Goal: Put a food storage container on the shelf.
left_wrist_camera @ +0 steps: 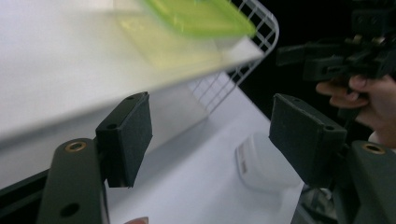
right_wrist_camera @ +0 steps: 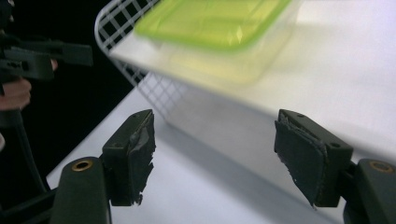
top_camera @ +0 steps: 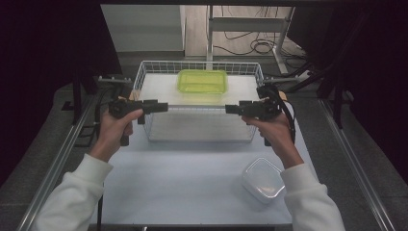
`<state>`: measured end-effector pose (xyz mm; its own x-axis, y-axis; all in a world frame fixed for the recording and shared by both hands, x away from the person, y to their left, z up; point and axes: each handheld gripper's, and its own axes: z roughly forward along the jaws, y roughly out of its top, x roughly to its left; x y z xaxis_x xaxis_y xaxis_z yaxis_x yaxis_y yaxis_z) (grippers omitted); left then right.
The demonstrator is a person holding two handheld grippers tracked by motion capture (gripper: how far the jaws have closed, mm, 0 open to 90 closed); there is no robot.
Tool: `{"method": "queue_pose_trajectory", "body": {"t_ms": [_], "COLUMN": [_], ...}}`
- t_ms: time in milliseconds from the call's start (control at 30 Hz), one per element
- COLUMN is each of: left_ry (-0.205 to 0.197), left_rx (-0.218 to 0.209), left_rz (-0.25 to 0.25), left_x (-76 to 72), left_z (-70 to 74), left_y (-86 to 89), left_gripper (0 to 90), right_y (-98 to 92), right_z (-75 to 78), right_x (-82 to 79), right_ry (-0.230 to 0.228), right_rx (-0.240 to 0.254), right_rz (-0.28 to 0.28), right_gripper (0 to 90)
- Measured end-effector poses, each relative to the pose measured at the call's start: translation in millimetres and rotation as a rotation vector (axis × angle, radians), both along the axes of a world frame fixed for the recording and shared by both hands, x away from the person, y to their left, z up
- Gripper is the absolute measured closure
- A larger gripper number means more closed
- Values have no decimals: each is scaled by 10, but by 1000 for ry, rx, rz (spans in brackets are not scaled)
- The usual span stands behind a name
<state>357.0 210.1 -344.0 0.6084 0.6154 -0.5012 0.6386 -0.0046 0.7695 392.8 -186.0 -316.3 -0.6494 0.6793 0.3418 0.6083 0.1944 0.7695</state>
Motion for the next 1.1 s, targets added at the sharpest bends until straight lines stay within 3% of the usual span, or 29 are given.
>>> {"method": "queue_pose_trajectory", "body": {"t_ms": [100,133,167,267,333,367,500,533,800,1100], "left_ry": [-9,-9,5,12,21,26,54,59,71,63], "left_rx": [24,24,24,31,56,89,131,146,216,255], "left_rz": [1,1,1,-1,-6,-5,0,12,-11,-15], "left_x": [-183,-183,-295,-395,-491,-558,-643,-710,-835,-853], "left_z": [-148,-148,-272,-397,-522,-615,-770,-847,-1094,-1135], "left_y": [15,15,3,-14,-38,-44,-29,-8,-29,-44], "left_gripper": [290,290,289,288,287,286,275,275,243,237], "right_y": [-38,-38,-75,-92,-105,-117,-144,-174,-279,-329], "right_z": [-104,-104,-205,-298,-435,-524,-650,-729,-959,-1026], "right_x": [-147,-147,-261,-340,-445,-509,-603,-685,-833,-911], "right_ry": [-5,-5,12,19,19,15,18,13,43,46], "right_rx": [-11,-11,3,-5,-42,-78,-102,-128,-180,-201], "right_rz": [17,17,26,39,52,59,63,67,75,73], "right_gripper": [289,289,289,289,290,292,300,305,306,308]}}
